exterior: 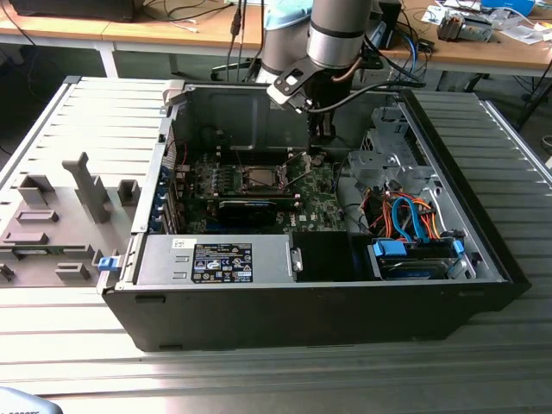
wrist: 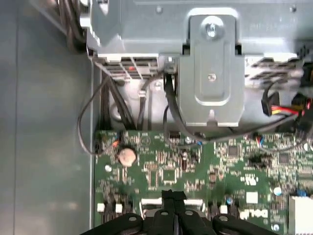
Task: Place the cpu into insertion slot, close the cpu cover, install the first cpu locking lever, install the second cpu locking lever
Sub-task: 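Close the cpu cover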
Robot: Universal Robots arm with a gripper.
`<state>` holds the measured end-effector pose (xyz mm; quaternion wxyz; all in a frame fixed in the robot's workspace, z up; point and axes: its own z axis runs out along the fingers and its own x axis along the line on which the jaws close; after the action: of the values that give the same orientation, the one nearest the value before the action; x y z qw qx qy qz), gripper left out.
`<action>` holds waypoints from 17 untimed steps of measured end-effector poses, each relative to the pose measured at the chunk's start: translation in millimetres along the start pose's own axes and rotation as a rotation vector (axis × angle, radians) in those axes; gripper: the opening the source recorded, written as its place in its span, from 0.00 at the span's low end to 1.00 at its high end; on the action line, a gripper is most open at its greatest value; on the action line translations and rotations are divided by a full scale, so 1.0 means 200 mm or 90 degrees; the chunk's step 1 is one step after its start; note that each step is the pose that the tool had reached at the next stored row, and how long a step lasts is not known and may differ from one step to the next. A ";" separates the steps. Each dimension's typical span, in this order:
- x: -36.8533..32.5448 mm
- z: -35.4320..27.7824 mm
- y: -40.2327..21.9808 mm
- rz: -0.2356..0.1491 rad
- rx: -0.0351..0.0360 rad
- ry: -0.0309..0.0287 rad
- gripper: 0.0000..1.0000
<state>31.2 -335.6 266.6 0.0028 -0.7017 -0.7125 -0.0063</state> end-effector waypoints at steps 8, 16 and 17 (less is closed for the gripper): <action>-0.002 0.068 0.073 0.000 0.0109 0.0001 0.11; -0.002 0.068 -0.006 -0.002 0.0091 0.0017 0.11; -0.002 0.068 -0.019 -0.002 0.0083 0.0019 0.11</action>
<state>27.5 -335.8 253.0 0.0084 -0.7007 -0.7134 -0.0027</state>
